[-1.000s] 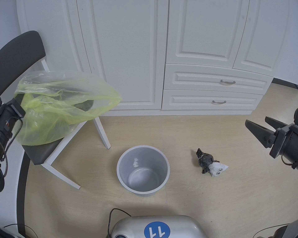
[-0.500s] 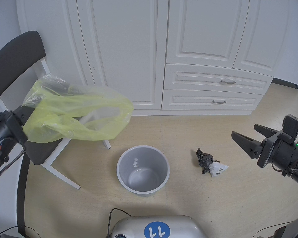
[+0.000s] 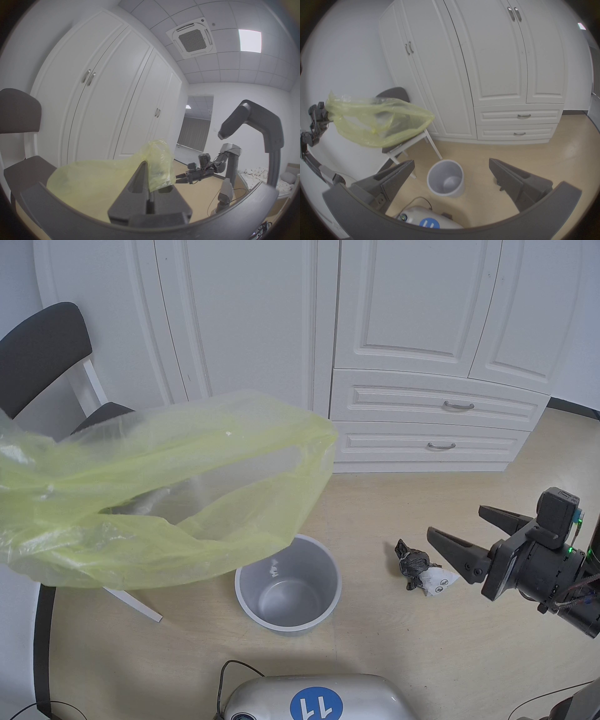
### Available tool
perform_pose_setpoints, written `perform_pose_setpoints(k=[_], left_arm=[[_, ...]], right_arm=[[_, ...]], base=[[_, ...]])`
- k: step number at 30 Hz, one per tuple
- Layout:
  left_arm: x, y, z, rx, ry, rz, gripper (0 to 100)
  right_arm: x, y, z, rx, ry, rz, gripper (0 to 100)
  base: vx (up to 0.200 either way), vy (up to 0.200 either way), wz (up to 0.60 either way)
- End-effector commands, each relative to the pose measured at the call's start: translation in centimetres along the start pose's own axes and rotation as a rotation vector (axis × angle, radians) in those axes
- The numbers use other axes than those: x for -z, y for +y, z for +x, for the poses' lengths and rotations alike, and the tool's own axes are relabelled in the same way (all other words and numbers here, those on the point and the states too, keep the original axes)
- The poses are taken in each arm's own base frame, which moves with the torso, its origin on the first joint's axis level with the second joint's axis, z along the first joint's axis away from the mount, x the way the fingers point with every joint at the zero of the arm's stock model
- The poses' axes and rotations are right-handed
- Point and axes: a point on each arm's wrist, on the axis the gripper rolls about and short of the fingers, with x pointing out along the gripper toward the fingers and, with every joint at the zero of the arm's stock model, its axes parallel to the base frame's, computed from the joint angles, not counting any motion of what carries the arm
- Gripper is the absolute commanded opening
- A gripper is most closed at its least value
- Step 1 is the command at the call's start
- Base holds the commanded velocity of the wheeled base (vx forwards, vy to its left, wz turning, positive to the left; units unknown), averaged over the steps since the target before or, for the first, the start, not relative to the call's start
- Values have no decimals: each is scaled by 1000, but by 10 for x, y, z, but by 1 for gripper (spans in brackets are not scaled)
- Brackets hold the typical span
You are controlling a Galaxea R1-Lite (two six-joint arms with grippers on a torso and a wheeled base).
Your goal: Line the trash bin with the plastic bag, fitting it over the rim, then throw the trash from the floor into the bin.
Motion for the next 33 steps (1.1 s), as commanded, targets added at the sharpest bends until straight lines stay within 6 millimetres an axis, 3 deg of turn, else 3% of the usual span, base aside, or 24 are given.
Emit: perform_pose_setpoints(k=[1,9,14,22,33], left_arm=[[-6,-8,-12,58,-40,22,0],[-2,-9,-15,75,-32,22,0],[3,-12,-19,153,-18,16,0],[14,-14,-23,250,6,30,0],[14,-16,-25,290,-2,19,0]], right_arm=[[10,9,10,-32,-20,5,100],[8,24,10,-114,-90,90,100],[23,32,27,-112,-23,113,100],[26,31,25,-108,-3,115,100],[48,38,30,-134,88,77,100]], base=[[0,0,0],[0,0,0],[0,0,0],[0,0,0],[0,0,0]])
